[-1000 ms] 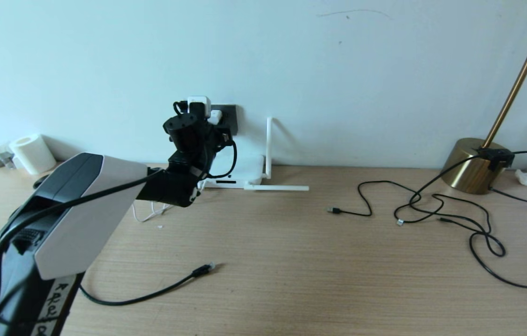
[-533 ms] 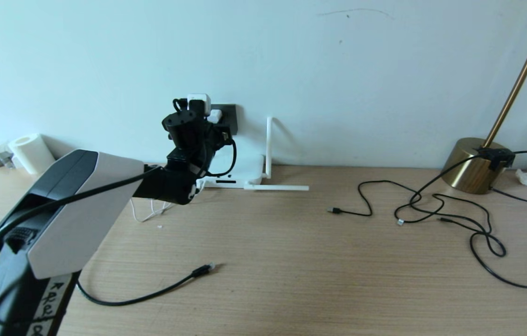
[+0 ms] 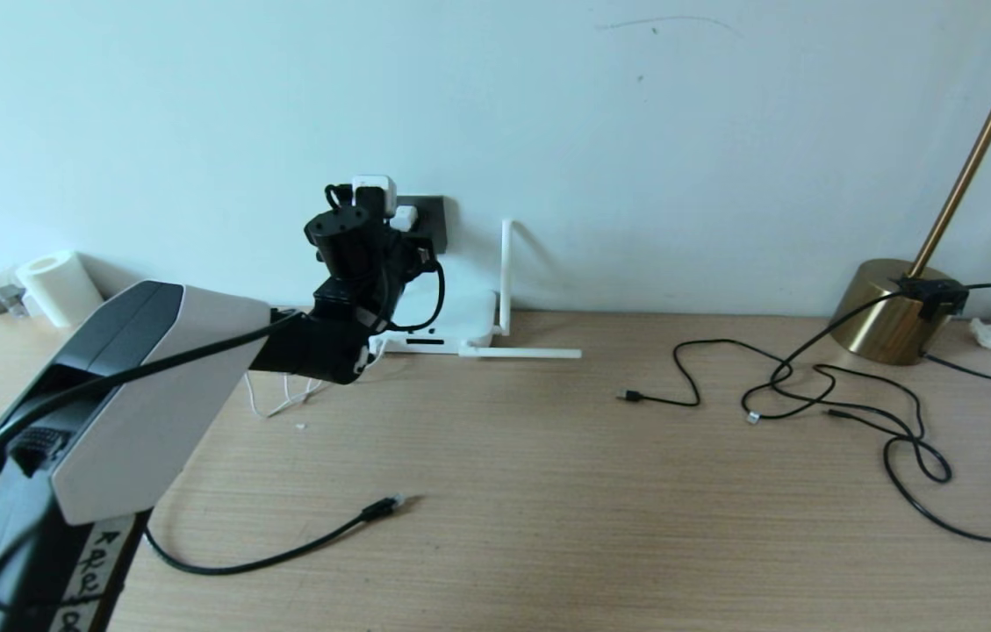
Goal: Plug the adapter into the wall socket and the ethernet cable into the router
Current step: Plug plug into socket
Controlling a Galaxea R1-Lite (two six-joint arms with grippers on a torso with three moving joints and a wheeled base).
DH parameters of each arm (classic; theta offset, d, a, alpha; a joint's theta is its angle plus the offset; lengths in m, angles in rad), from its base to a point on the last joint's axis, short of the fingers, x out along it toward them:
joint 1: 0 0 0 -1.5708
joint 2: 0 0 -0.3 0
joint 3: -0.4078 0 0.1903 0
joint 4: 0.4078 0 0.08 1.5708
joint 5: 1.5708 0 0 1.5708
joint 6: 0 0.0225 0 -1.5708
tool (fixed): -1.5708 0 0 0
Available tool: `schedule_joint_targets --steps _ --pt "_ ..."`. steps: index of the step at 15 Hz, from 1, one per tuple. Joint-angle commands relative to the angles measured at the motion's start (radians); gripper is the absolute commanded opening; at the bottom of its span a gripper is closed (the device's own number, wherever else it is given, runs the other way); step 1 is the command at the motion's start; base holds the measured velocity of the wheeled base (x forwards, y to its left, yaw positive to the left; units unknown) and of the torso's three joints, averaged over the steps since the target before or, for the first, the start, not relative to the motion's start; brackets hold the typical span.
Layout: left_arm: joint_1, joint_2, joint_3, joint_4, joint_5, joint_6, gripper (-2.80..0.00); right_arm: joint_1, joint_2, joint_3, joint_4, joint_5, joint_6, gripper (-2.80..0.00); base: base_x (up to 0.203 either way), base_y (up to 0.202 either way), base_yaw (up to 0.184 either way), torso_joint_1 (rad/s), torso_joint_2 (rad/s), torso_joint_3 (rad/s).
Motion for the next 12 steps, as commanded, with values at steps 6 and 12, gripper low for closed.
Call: schedule_joint_targets --steps 6,12 --pt "0.0 0.003 -0.003 -0.004 0.001 0.001 -2.8 0.0 0.0 0.0 0.0 0.0 0.001 -2.8 0.0 0.0 0.0 0.0 0.0 0.0" --pt "0.0 0.009 -0.012 -0.004 0.001 0.001 -2.8 0.0 0.0 0.0 0.0 0.0 0.0 -2.8 0.0 0.0 0.0 0.0 0.0 0.0"
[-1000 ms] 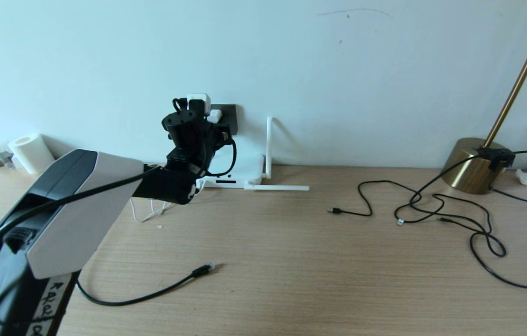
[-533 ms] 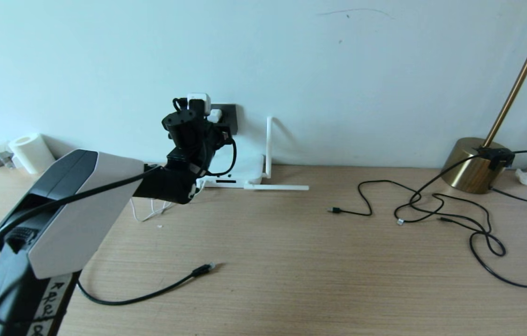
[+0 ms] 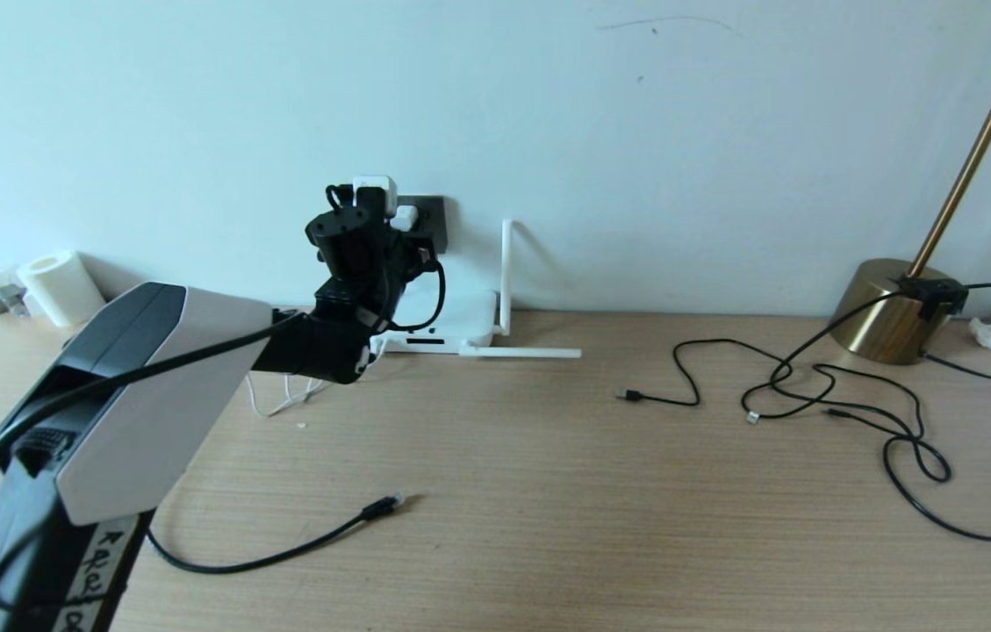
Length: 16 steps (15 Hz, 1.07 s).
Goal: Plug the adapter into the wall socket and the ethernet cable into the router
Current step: Plug plug into socket
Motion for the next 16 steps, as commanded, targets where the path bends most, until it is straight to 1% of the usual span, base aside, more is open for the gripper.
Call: schedule_joint_targets --steps 1,16 --pt "0.0 0.0 0.0 -0.005 0.002 0.001 -2.8 0.0 -0.001 0.0 0.0 0.0 0.0 -2.8 0.0 0.0 0.0 0.0 0.0 0.0" --pt "-0.008 -0.015 0.032 -0.016 0.008 0.001 -2.8 0.0 -0.001 0.0 0.0 0.0 0.001 -2.8 0.0 0.0 0.0 0.0 0.0 0.0"
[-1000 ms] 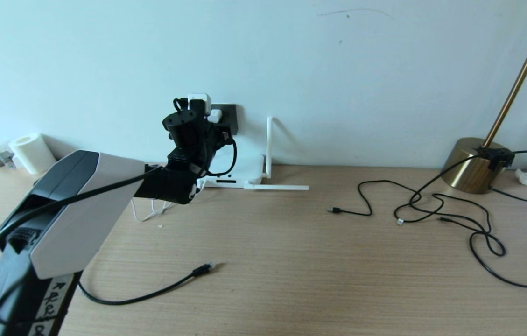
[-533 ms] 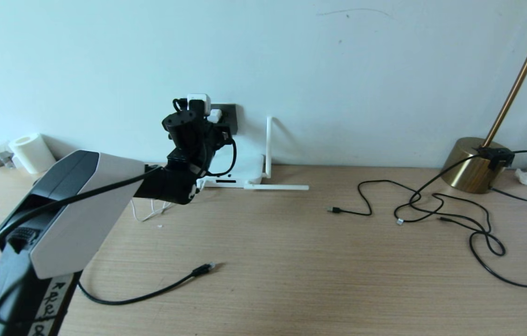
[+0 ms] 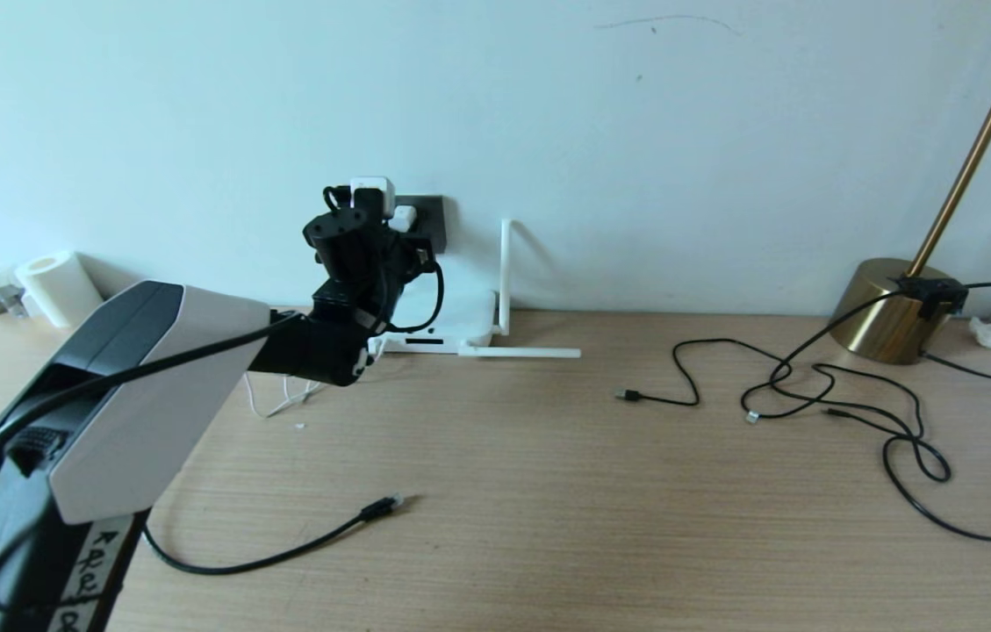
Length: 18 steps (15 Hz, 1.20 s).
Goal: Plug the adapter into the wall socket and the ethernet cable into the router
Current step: Plug plug into socket
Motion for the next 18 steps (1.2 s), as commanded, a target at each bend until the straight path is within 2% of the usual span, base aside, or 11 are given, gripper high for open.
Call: schedule_joint_targets --steps 1,18 --pt "-0.001 -0.005 0.001 -0.003 0.002 0.001 -2.8 0.0 -0.001 0.0 0.0 -0.001 0.0 -2.8 0.0 0.0 0.0 0.0 0.0 0.0" --pt "-0.009 0.01 0.002 -0.003 0.001 -0.001 -2.8 0.0 -0.001 0.0 0.0 -0.002 0.0 -2.8 0.0 0.0 0.0 0.0 0.0 0.0"
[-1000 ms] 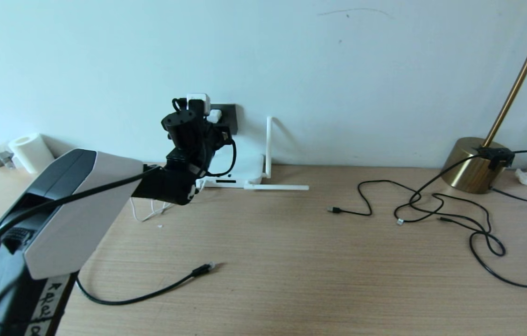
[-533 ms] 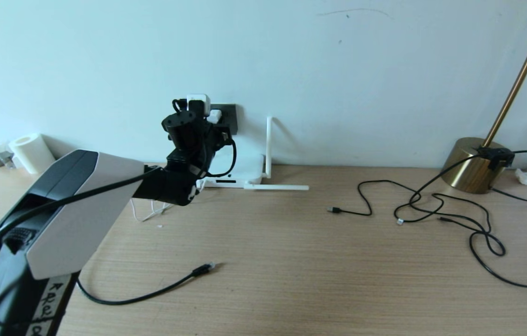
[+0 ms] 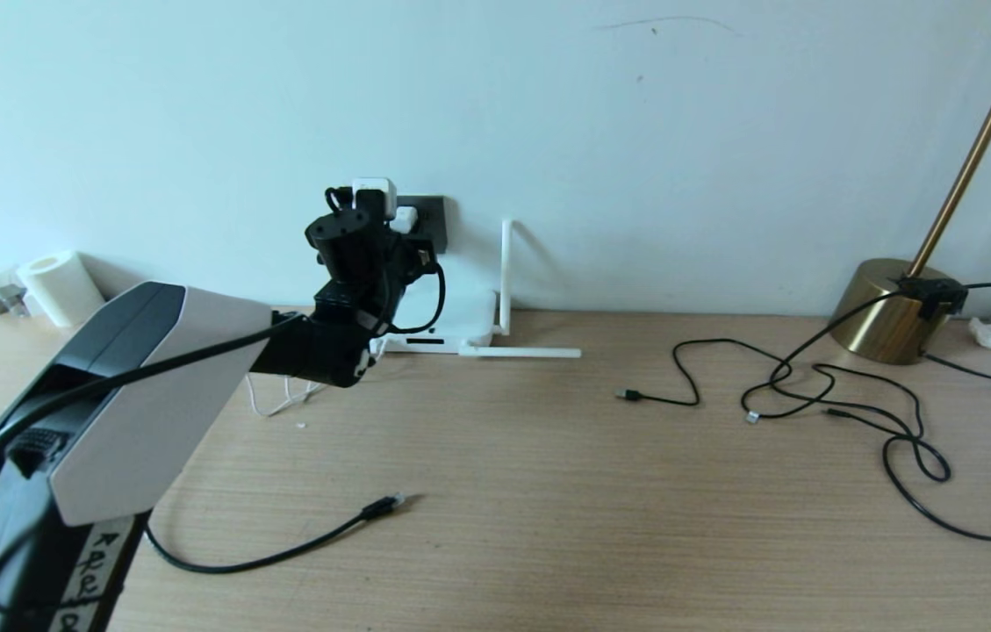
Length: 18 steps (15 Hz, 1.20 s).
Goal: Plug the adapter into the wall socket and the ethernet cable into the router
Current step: Plug plug into socket
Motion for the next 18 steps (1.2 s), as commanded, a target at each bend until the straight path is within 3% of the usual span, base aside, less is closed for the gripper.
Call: schedule_joint_targets --steps 1,18 --pt "-0.004 0.005 -0.001 -0.003 0.0 0.001 -2.8 0.0 0.0 0.0 0.0 0.0 0.0 -2.8 0.0 0.0 0.0 0.0 0.0 0.0" --pt "-0.007 0.003 -0.006 -0.004 0.005 -0.006 -2.8 0.0 0.0 0.0 0.0 0.0 0.0 -2.8 0.0 0.0 0.0 0.0 0.0 0.0"
